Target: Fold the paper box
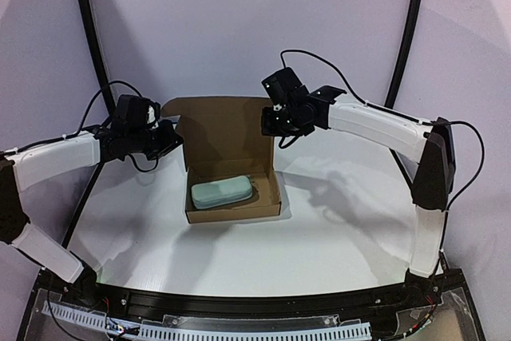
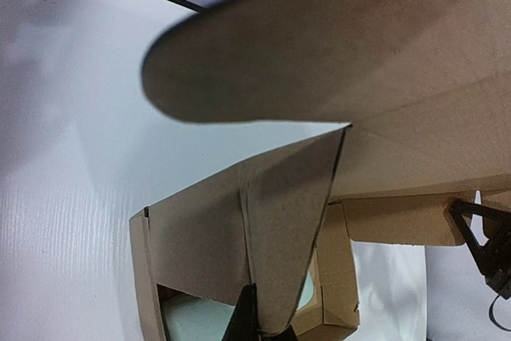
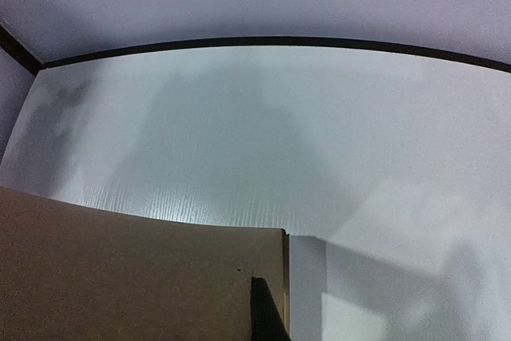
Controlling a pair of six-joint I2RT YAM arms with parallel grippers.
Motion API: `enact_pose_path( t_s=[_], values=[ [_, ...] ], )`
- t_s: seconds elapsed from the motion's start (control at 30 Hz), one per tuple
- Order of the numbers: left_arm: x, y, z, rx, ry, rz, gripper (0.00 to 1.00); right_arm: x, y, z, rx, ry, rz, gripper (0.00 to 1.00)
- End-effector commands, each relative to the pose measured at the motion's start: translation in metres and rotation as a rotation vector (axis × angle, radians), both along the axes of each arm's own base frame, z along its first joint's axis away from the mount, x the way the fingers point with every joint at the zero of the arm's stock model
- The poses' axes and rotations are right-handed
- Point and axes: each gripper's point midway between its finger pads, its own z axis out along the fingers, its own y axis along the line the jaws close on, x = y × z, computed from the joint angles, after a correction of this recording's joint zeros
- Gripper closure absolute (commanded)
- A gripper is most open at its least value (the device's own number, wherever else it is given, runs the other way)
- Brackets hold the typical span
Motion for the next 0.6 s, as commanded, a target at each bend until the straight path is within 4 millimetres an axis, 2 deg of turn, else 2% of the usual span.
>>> enact_pose_path(
  t_s=[0.0, 0.2, 0.33, 0.43, 0.57],
  values=[
    [-0.031, -0.022, -0.014, -0.034, 0.063, -0.119, 0.99, -0.021, 0.035, -0.011, 0.145, 0.003, 0.111, 1.00],
    [-0.059, -0.013, -0.041, -0.027, 0.097, -0.135, 0.99, -0.036, 0.029, -0.031, 0.160, 0.000, 0.156, 1.00],
    [-0.076, -0.015, -0.047, -0.044, 0.103, -0.150, 0.99, -0.044, 0.026, -0.041, 0.149, 0.017, 0.172, 1.00],
    [-0.080, -0.021, -0.044, -0.079, 0.094, -0.149, 0.99, -0.050, 0.032, -0.045, 0.160, 0.032, 0.199, 1.00],
    [-0.072, -0.036, -0.023, -0.124, 0.048, -0.149, 0.99, -0.055, 0.042, -0.039, 0.163, 0.021, 0.227, 1.00]
  ],
)
